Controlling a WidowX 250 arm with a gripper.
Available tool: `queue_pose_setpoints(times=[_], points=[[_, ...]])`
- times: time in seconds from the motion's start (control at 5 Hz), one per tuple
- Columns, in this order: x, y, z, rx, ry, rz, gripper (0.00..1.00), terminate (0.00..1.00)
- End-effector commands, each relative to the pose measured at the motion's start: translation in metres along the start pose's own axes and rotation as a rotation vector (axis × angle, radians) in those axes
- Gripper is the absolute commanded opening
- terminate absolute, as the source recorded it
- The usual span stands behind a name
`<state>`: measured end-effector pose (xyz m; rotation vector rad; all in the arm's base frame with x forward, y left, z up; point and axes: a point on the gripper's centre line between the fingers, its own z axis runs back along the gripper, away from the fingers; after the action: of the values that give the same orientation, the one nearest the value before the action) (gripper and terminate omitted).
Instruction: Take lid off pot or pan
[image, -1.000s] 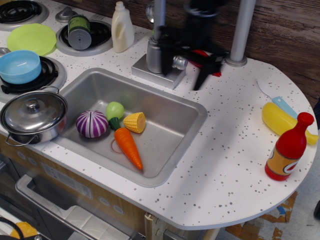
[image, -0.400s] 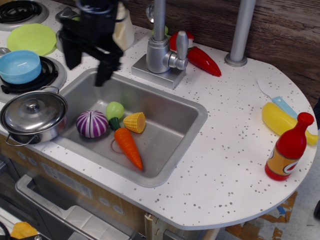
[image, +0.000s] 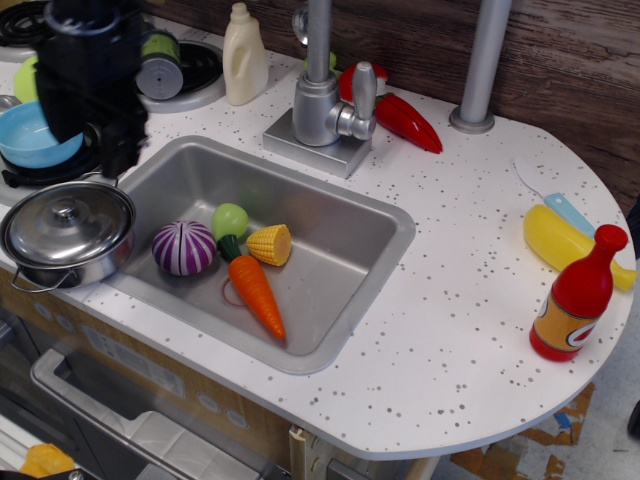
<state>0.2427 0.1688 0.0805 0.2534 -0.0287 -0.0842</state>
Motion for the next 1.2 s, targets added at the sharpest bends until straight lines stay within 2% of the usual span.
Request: queue_pose_setpoints(times=[0.0, 0.4, 0.6, 1.0], points=[[-0.011, 0.016, -0.001, 0.036, -0.076, -0.043, 1.00, 0.00], [-0.018, 0.018, -0.021, 0.012, -0.085, -0.068, 1.00, 0.00], [-0.020, 0.016, -0.029, -0.025, -0.084, -0.074, 1.00, 0.00], [-0.022, 0.011, -0.040, -0.060, -0.085, -0.074, 1.00, 0.00]])
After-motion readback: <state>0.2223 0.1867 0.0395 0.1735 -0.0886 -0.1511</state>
